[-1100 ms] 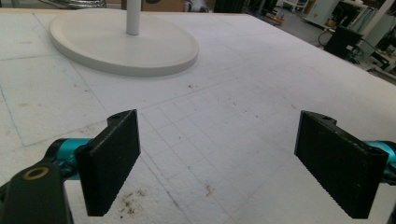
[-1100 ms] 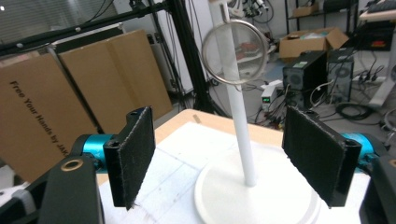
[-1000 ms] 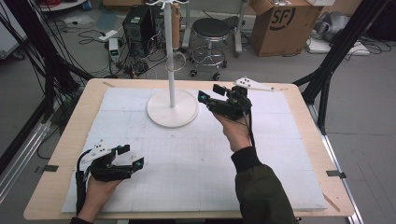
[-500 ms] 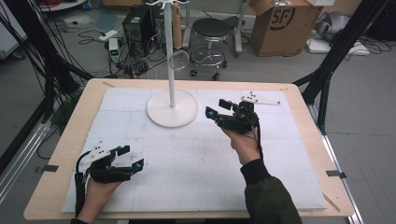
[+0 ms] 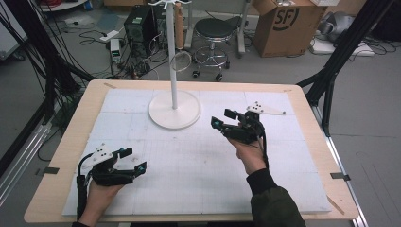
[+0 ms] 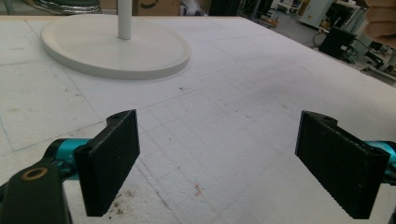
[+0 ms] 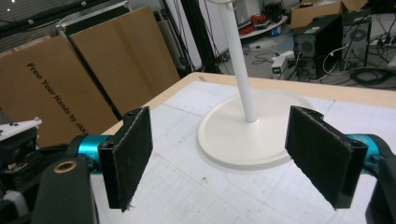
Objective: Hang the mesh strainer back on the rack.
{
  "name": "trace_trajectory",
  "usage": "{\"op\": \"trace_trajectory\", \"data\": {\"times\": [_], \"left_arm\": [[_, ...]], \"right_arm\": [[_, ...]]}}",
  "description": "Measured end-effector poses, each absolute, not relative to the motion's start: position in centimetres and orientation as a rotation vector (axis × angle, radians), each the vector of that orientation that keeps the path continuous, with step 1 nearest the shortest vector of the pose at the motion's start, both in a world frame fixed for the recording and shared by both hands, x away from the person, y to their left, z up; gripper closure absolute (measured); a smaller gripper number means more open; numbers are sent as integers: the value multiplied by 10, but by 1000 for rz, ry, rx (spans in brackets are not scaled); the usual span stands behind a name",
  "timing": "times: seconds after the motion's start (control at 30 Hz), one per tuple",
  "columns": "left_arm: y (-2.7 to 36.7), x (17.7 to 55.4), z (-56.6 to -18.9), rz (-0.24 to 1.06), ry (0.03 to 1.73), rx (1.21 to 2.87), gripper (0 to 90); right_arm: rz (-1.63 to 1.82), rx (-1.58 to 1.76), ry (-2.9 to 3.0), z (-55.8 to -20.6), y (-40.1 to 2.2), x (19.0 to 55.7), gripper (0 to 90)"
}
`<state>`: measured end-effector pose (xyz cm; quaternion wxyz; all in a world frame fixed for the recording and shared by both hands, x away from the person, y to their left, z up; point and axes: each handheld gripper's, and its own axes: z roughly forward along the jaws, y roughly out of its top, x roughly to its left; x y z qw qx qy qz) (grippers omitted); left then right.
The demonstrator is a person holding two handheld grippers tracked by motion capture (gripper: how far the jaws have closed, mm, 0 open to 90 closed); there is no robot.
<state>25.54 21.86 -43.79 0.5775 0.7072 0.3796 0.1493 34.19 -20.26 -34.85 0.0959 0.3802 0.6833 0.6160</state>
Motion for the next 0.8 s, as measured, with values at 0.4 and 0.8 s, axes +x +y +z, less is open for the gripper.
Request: {"op": "trace_trajectory", "data": {"times": [0.4, 0.8], "left_arm": [[215, 256, -438, 357, 872, 1657, 144], [208, 263, -439, 355, 859, 1644, 144]], "right_arm": [[1800, 1112, 2058, -363, -208, 335, 212], [1787, 1147, 2037, -381, -228, 319, 209]]}}
